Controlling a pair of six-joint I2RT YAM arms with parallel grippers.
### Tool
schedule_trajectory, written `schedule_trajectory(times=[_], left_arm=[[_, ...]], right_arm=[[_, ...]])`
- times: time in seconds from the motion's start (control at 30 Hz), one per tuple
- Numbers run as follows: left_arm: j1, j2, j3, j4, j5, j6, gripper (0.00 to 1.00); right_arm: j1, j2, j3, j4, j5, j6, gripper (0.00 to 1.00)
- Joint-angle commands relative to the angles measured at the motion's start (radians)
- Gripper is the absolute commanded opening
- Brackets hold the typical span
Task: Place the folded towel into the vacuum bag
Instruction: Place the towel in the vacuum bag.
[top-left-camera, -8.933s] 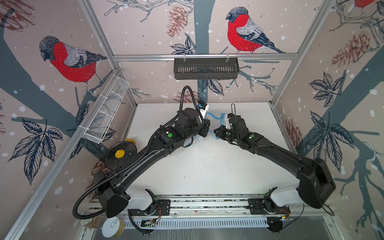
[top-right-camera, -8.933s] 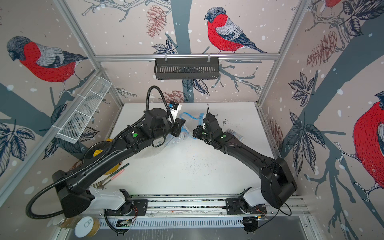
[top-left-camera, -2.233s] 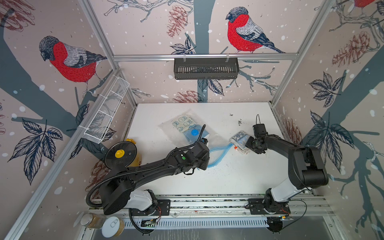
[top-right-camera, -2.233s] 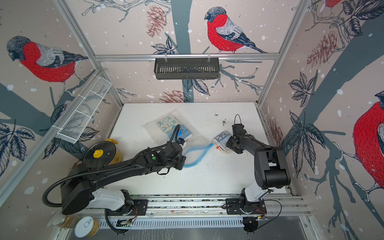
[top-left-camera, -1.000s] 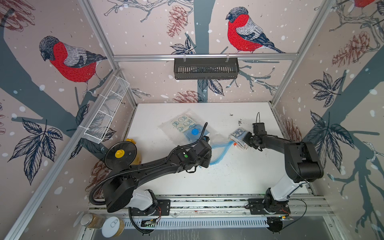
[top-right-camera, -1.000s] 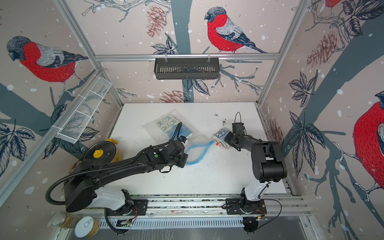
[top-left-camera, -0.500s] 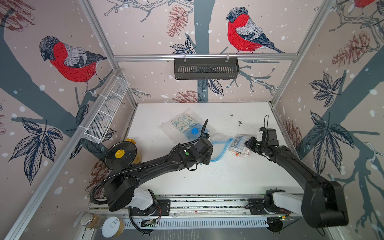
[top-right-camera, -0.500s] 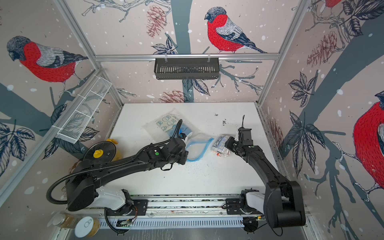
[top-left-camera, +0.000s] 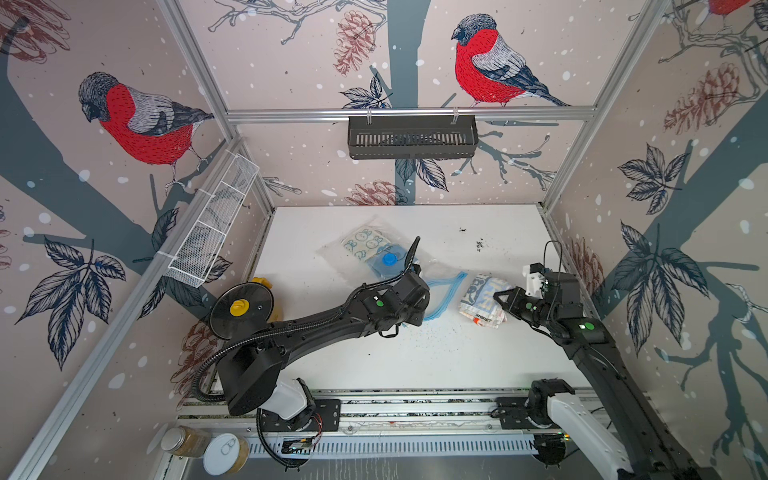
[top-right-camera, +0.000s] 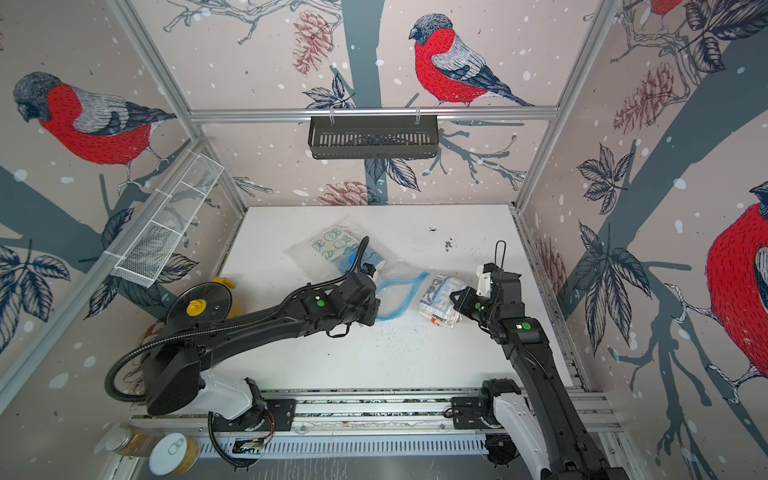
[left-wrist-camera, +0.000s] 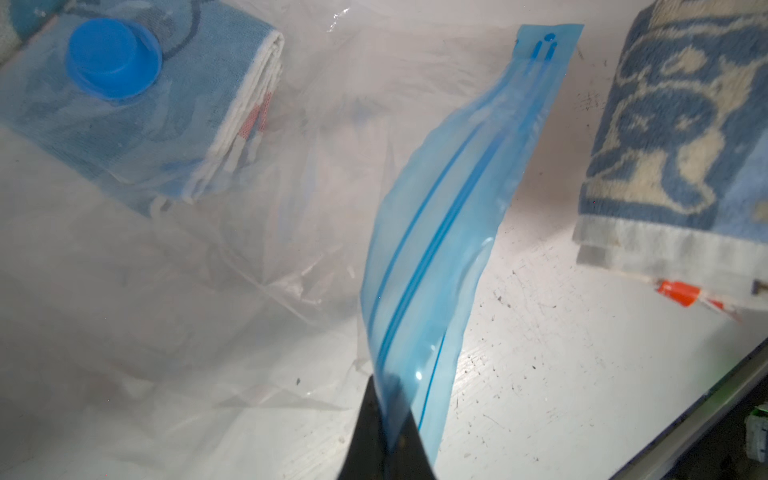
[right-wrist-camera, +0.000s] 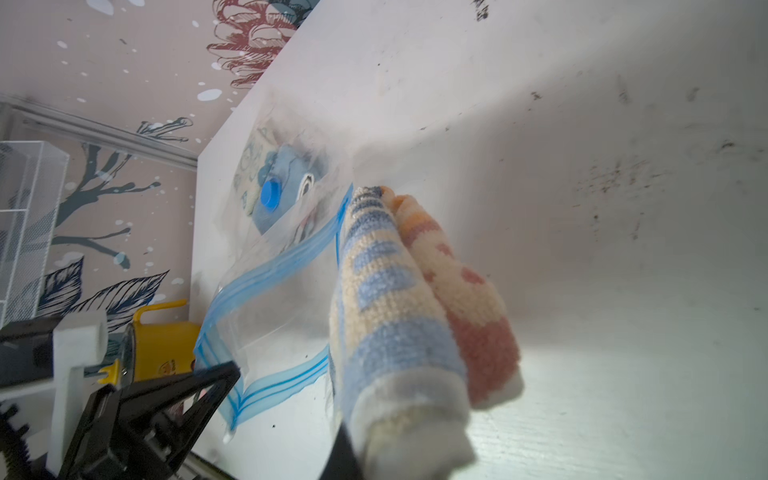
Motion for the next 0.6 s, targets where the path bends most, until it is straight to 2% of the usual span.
schedule_trajectory(times=[0.0, 0.13, 0.3, 0.57], left_arm=[[-0.004, 0.014, 0.018, 0.03, 0.0, -0.004, 0.0], [-0.021, 0.037, 0.045, 0.019, -0.021, 0.014, 0.0], [-0.032, 0.068, 0.07, 0.006, -0.02, 0.019, 0.0], [-0.047, 0.081, 0.074, -0.002, -0.002, 0.026, 0.0]], right_arm=[[0.028, -0.025, -0.01, -0.026, -0.141, 0.019, 0.01], [0.115, -0.043, -0.037, 0.045, -0.155, 0.09, 0.01], [0.205, -0.014, -0.12, 0.25, -0.18, 0.217, 0.01], [0.193, 0.134, -0.114, 0.348, -0.184, 0.211, 0.01]])
